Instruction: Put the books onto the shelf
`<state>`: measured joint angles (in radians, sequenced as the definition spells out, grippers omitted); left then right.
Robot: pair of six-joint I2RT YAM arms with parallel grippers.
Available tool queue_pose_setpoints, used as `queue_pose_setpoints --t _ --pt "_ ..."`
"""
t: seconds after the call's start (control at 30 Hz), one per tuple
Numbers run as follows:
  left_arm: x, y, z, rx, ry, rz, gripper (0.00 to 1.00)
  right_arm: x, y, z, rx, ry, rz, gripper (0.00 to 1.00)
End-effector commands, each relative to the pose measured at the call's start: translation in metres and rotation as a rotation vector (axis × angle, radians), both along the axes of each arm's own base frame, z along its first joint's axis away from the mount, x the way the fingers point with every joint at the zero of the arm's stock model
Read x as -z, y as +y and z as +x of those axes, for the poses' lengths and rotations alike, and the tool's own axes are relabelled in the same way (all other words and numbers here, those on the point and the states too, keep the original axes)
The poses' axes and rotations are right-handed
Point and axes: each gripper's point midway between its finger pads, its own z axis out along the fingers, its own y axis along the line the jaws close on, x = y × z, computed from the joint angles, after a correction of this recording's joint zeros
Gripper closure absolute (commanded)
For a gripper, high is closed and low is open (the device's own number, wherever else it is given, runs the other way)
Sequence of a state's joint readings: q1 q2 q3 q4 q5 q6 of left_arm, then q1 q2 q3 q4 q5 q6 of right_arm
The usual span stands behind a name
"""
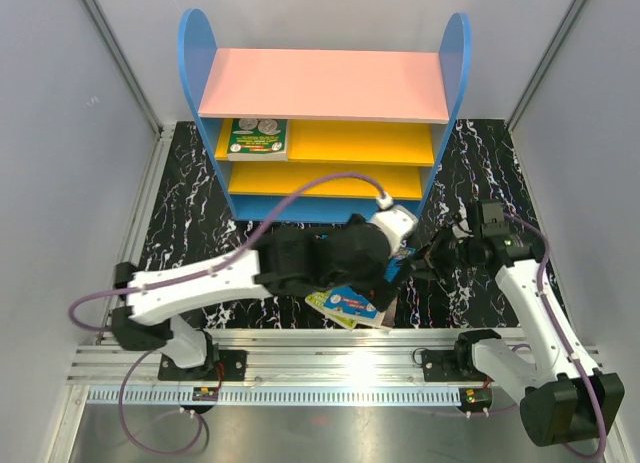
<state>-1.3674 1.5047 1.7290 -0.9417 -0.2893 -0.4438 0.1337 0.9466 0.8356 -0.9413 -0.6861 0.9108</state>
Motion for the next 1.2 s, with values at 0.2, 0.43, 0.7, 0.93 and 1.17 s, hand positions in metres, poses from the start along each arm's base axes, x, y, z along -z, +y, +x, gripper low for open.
queue_pose_setpoints --t 0.2,0.43,0.7,0.93,1.17 --pt "0.075 -0.014 -0.018 0.031 -0.008 0.294 0.01 -0.045 0.006 -0.003 -0.064 -0.082 0.036 1.0" --pt "0.098 0.011 -0.004 -0.081 -0.107 0.537 0.02 -0.05 0.006 -0.011 -0.063 -0.088 0.048 1.0" --pt "0.118 0.019 -0.01 -0.065 -0.196 0.699 0.08 -0.049 0.007 -0.018 -0.065 -0.076 0.072 1.0" --pt "0.113 0.024 -0.011 -0.099 -0.233 0.713 0.22 -0.043 0.007 -0.02 -0.069 -0.067 0.066 1.0" --pt "0.06 0.027 -0.015 -0.186 -0.187 0.539 0.01 -0.037 0.007 -0.017 -0.067 -0.062 0.059 1.0"
